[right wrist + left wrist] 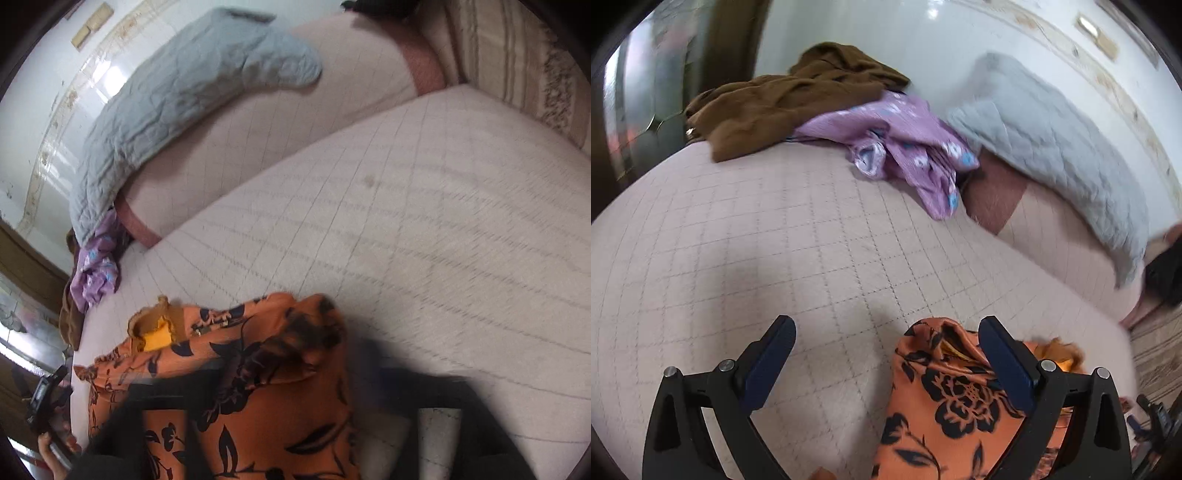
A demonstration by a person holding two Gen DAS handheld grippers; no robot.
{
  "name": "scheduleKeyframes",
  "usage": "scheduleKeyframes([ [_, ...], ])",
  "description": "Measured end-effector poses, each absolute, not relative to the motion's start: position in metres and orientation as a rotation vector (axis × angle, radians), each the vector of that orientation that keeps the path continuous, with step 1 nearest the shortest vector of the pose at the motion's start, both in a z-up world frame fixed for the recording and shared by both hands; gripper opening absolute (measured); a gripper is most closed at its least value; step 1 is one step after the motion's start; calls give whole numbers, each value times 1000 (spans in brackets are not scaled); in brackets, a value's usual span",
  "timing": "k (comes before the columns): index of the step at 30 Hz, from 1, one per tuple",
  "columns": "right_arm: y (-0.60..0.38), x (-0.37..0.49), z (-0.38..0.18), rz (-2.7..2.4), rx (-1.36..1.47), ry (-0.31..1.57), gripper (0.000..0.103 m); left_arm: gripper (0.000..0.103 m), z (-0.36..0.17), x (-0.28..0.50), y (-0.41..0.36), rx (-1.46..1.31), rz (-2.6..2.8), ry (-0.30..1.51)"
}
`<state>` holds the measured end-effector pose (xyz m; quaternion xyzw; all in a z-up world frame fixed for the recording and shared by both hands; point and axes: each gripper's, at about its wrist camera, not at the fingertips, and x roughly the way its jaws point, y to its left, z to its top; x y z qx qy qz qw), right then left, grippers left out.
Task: Fold small clothes
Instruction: 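Lift the hem with both grippers and fold it over toward the collar, then open both grippers and withdraw them from the folded shirt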
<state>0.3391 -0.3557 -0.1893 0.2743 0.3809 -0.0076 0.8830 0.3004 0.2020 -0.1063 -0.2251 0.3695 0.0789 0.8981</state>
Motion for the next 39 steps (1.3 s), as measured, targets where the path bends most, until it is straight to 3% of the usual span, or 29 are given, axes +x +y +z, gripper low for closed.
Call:
scheduleKeyframes([
  [4, -358, 321, -171, 84, 667, 713, 103, 99, -101, 277, 187, -494, 145, 763],
  [8, -313, 327, -176, 292, 623, 767, 103, 99, -114, 255, 140, -505, 54, 746],
  [16, -216, 338, -180, 393, 407, 827, 102, 99, -111, 270, 47, -223, -50, 789],
  [20, -178, 314, -169, 219, -35, 736, 102, 99, -124, 286, 53, -213, 13, 856],
  [24, -163, 302, -170, 205, -230, 667, 102, 99, -128, 288, 61, -164, 101, 859],
  [39, -149, 397, -175, -15, -329, 679, 102, 99, -130, 295, 77, -212, 144, 836],
])
